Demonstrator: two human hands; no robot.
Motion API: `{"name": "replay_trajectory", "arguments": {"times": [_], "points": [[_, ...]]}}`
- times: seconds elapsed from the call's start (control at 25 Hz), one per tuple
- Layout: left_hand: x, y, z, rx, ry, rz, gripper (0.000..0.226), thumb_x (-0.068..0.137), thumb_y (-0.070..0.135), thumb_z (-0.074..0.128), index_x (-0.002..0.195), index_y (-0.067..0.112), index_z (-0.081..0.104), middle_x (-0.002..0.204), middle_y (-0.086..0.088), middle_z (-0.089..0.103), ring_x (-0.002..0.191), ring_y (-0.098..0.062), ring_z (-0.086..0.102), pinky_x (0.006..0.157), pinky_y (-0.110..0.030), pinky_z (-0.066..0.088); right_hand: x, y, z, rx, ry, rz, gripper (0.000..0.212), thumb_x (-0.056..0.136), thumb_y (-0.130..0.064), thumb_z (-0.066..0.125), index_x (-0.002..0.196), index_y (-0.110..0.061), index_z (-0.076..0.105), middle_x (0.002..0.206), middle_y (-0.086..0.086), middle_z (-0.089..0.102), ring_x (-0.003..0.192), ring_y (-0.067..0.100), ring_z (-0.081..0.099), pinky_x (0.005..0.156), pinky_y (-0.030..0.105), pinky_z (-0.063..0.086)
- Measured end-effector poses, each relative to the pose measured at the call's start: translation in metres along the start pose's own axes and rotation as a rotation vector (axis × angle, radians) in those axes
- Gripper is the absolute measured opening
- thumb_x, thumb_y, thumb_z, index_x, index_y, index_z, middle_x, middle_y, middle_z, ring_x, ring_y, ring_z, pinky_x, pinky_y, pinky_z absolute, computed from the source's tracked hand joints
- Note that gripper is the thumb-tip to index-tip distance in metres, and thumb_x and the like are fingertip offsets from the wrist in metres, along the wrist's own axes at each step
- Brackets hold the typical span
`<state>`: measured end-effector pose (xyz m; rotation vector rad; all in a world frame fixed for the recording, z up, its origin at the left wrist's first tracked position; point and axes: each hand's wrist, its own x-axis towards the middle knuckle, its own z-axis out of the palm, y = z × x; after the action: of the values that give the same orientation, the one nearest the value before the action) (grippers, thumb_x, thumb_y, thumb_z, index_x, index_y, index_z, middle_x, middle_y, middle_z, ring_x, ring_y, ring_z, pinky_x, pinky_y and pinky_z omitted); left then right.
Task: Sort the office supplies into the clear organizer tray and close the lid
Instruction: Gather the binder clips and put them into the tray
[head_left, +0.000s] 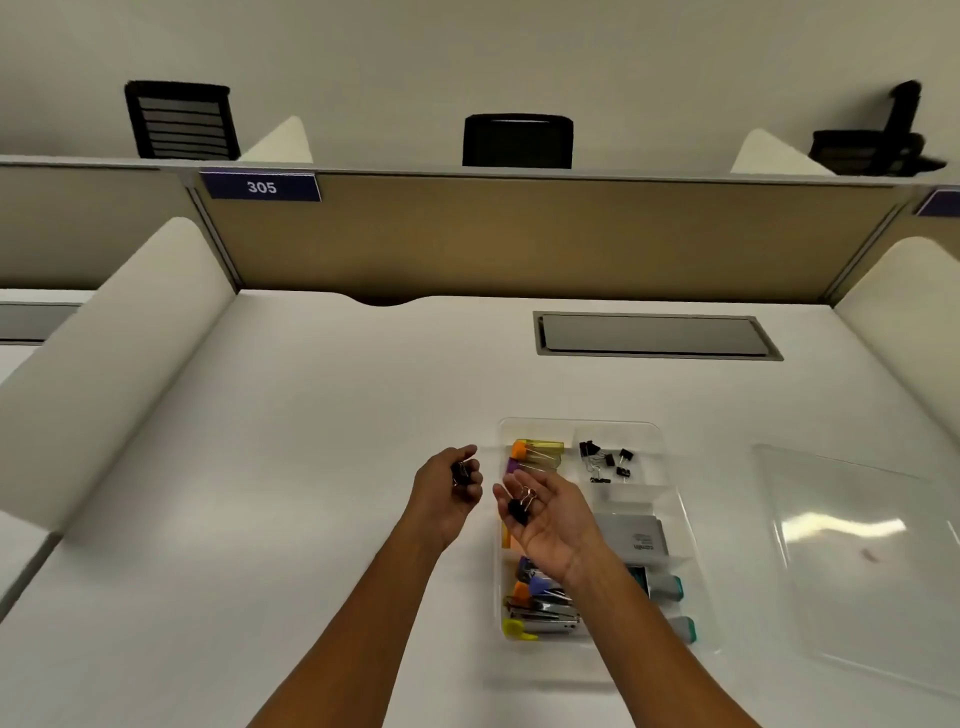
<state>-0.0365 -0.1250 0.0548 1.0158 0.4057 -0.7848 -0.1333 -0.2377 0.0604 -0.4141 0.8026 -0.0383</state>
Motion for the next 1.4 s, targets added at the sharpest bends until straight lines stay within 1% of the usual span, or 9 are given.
{"name": "replay_trajectory", "arguments": {"times": [0.2, 0.36, 0.48, 0.64, 0.72, 0.92, 1.24, 1.32, 1.4], "points": [[0.006, -0.027, 0.055, 0.129, -0.121, -0.010, 0.008, 0.089, 0.011, 0.058, 0.090, 0.003, 0.061, 0.072, -0.008, 0.059, 0.061, -0.016, 0.055, 0.053, -0.024, 0.047, -0.012, -0.025, -0.033, 0.077, 0.056, -0.044, 0.035, 0.092, -0.019, 0.056, 0.120, 0.004, 0.057, 0.107, 0.021, 0.065, 0.092, 0.033, 0.065, 0.090, 0.039, 0.052], [0.022, -0.043, 0.084, 0.213, -0.143, -0.031, 0.007, 0.089, 0.010, 0.058, 0.089, 0.003, 0.060, 0.074, -0.010, 0.059, 0.064, -0.020, 0.056, 0.067, -0.031, 0.050, -0.009, -0.056, -0.052, 0.106, 0.148, -0.120, 0.042, 0.094, -0.024, 0.058, 0.125, 0.003, 0.052, 0.125, 0.024, 0.058, 0.099, 0.037, 0.059, 0.090, 0.042, 0.052], [0.035, -0.055, 0.103, 0.280, -0.126, -0.052, 0.009, 0.090, 0.011, 0.059, 0.091, 0.003, 0.061, 0.083, -0.013, 0.061, 0.065, -0.022, 0.055, 0.067, -0.033, 0.050, -0.005, -0.081, -0.063, 0.107, 0.185, -0.162, 0.045, 0.093, -0.029, 0.060, 0.126, 0.001, 0.052, 0.116, 0.020, 0.058, 0.095, 0.033, 0.057, 0.083, 0.039, 0.053], [0.046, -0.064, 0.127, 0.363, -0.128, -0.053, 0.011, 0.091, 0.011, 0.055, 0.091, 0.004, 0.063, 0.087, -0.013, 0.065, 0.071, -0.022, 0.056, 0.070, -0.034, 0.050, 0.003, -0.103, -0.066, 0.101, 0.209, -0.162, 0.045, 0.092, -0.033, 0.062, 0.122, 0.001, 0.056, 0.108, 0.018, 0.056, 0.092, 0.029, 0.055, 0.093, 0.038, 0.052], [0.049, -0.069, 0.138, 0.365, -0.130, -0.065, 0.012, 0.090, 0.008, 0.054, 0.093, 0.001, 0.063, 0.086, -0.014, 0.063, 0.074, -0.024, 0.059, 0.073, -0.035, 0.053, 0.008, -0.110, -0.067, 0.106, 0.213, -0.182, 0.044, 0.092, -0.030, 0.061, 0.123, 0.001, 0.055, 0.107, 0.018, 0.057, 0.091, 0.028, 0.057, 0.087, 0.038, 0.056], [0.058, -0.075, 0.156, 0.387, -0.088, -0.088, 0.011, 0.087, 0.004, 0.051, 0.080, 0.002, 0.059, 0.084, -0.016, 0.058, 0.074, -0.025, 0.055, 0.072, -0.035, 0.050, 0.021, -0.129, -0.069, 0.074, 0.250, -0.192, 0.046, 0.093, -0.032, 0.059, 0.124, 0.001, 0.054, 0.102, 0.016, 0.055, 0.094, 0.030, 0.057, 0.089, 0.039, 0.053], [0.074, -0.077, 0.159, 0.669, -0.040, 0.010, 0.009, 0.088, 0.009, 0.052, 0.081, 0.009, 0.058, 0.088, -0.012, 0.055, 0.083, -0.019, 0.049, 0.073, -0.032, 0.039, 0.027, -0.145, -0.064, -0.014, 0.284, -0.206, 0.051, 0.093, -0.038, 0.059, 0.132, -0.008, 0.047, 0.130, 0.017, 0.052, 0.108, 0.027, 0.055, 0.094, 0.037, 0.048], [0.077, -0.076, 0.159, 0.856, -0.052, 0.090, 0.014, 0.089, 0.004, 0.049, 0.095, 0.002, 0.062, 0.107, -0.018, 0.060, 0.093, -0.023, 0.055, 0.077, -0.029, 0.042, 0.026, -0.147, -0.066, -0.050, 0.297, -0.239, 0.050, 0.093, -0.038, 0.058, 0.134, -0.012, 0.046, 0.131, 0.015, 0.052, 0.114, 0.027, 0.056, 0.097, 0.038, 0.048], [0.074, -0.077, 0.159, 0.962, -0.047, 0.139, 0.037, 0.091, 0.002, 0.046, 0.127, 0.000, 0.054, 0.138, -0.012, 0.050, 0.122, -0.026, 0.050, 0.092, -0.030, 0.041, 0.022, -0.147, -0.067, -0.071, 0.310, -0.255, 0.047, 0.094, -0.037, 0.058, 0.134, -0.014, 0.046, 0.129, 0.014, 0.051, 0.119, 0.030, 0.056, 0.100, 0.039, 0.048]]}}
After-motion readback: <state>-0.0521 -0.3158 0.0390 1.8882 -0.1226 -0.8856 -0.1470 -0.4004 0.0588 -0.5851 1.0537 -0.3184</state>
